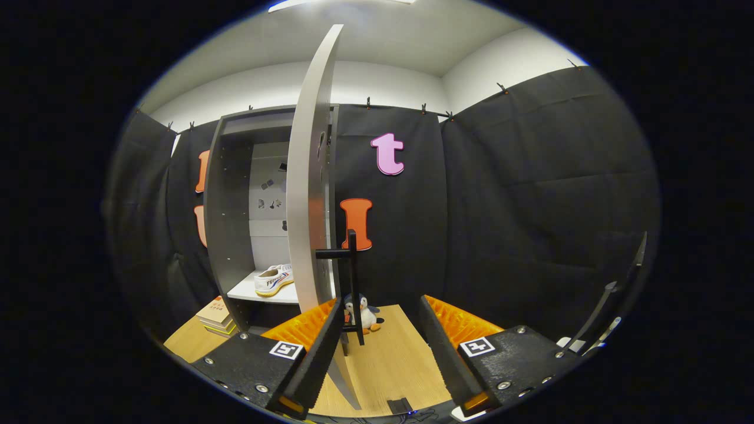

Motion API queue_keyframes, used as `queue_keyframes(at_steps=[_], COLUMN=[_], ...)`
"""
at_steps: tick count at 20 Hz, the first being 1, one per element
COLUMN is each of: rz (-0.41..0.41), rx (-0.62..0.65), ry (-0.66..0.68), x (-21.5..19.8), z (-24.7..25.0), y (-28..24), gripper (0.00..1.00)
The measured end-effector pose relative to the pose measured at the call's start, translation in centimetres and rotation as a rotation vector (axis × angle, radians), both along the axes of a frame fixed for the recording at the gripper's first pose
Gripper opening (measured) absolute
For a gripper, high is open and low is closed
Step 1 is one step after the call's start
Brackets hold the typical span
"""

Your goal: Open the shoe cabinet door, grab the shoes and put them into the shoe cabinet, then close the shoe cabinet door.

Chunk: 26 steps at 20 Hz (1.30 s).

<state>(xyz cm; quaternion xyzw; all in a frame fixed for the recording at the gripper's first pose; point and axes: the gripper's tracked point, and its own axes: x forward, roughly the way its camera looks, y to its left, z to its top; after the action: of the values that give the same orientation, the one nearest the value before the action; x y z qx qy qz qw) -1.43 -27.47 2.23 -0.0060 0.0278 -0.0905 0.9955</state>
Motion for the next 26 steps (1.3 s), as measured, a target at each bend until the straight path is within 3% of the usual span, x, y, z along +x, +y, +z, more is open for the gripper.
queue_keyframes(at_steps=[5, 18, 26], rz=[0.008, 0.288, 0.388], rx=[-0.082, -0.008, 0.013], ry=[-0.008, -0.048, -0.049], x=[-0.1, 1.3, 3.1], z=[0.5, 0.0, -0.4], y=[1.4, 13.0, 17.7], gripper=[0.80, 0.80, 0.81])
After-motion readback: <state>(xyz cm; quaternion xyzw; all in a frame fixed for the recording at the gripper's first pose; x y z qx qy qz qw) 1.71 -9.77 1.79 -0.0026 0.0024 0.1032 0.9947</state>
